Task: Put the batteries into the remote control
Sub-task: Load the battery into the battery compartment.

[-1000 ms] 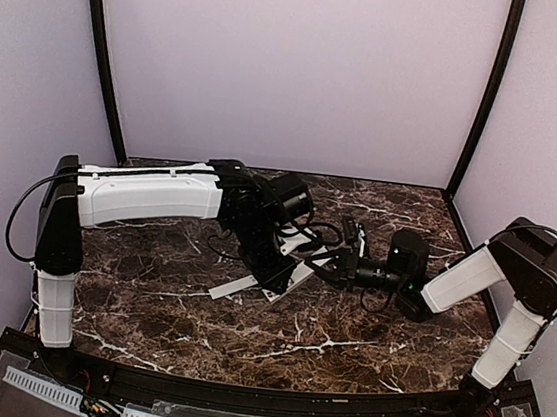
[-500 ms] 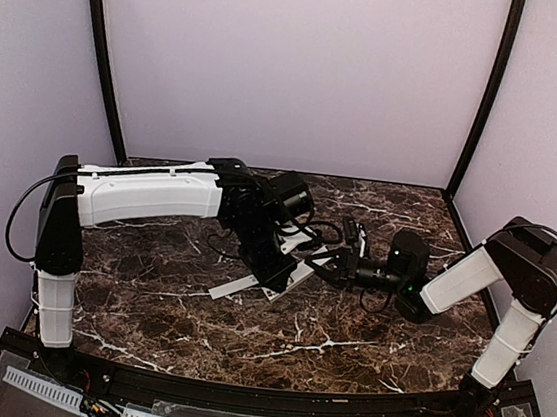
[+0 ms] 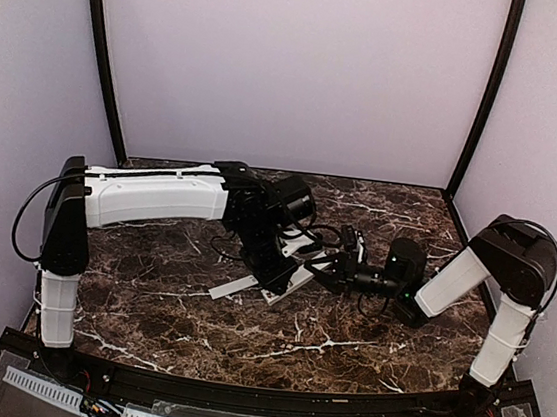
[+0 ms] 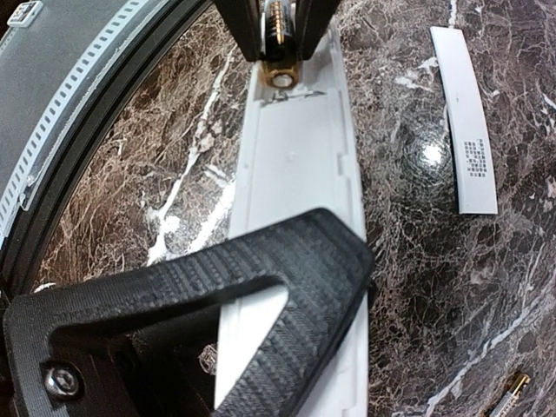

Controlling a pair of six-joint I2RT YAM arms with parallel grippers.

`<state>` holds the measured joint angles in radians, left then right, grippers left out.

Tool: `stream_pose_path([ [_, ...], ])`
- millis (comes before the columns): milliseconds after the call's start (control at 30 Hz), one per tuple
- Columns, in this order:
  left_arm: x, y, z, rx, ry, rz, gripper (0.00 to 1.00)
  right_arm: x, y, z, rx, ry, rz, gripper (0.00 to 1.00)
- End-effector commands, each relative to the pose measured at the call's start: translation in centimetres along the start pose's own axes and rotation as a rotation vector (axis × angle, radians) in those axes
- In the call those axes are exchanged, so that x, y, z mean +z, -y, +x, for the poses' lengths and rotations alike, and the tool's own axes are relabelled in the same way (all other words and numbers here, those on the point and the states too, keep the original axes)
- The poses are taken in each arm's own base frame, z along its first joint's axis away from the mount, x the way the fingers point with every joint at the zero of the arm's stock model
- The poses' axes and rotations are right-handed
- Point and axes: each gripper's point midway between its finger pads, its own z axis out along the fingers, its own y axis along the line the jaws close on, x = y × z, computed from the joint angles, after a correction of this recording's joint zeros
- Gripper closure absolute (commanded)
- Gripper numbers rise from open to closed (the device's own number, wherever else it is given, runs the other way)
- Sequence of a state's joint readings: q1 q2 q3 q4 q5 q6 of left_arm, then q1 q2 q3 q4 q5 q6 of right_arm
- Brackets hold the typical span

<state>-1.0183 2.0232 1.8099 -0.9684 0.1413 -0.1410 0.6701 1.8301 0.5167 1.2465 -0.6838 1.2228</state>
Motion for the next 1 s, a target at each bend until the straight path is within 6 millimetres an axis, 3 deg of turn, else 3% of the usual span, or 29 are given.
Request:
stream_pose_path([
  [0,0.0,-1.4,-1.1,0.000,0.030,-0.049,0.86,0.1,-3.4,1.4,-0.049,-0.058,-0.142,1.00],
  [733,-0.8,-1.4,-2.8,0.011,0.081,-0.048,0.76,0.1,-3.2,1.6,-0.018,-0.058,-0.160,1.00],
  [967,-3.4,-0.4,-4.3,0.049,0.168,-0.012,0.68,0.0,-3.0,1.8,-0.005,-0.063,-0.157,1.00],
])
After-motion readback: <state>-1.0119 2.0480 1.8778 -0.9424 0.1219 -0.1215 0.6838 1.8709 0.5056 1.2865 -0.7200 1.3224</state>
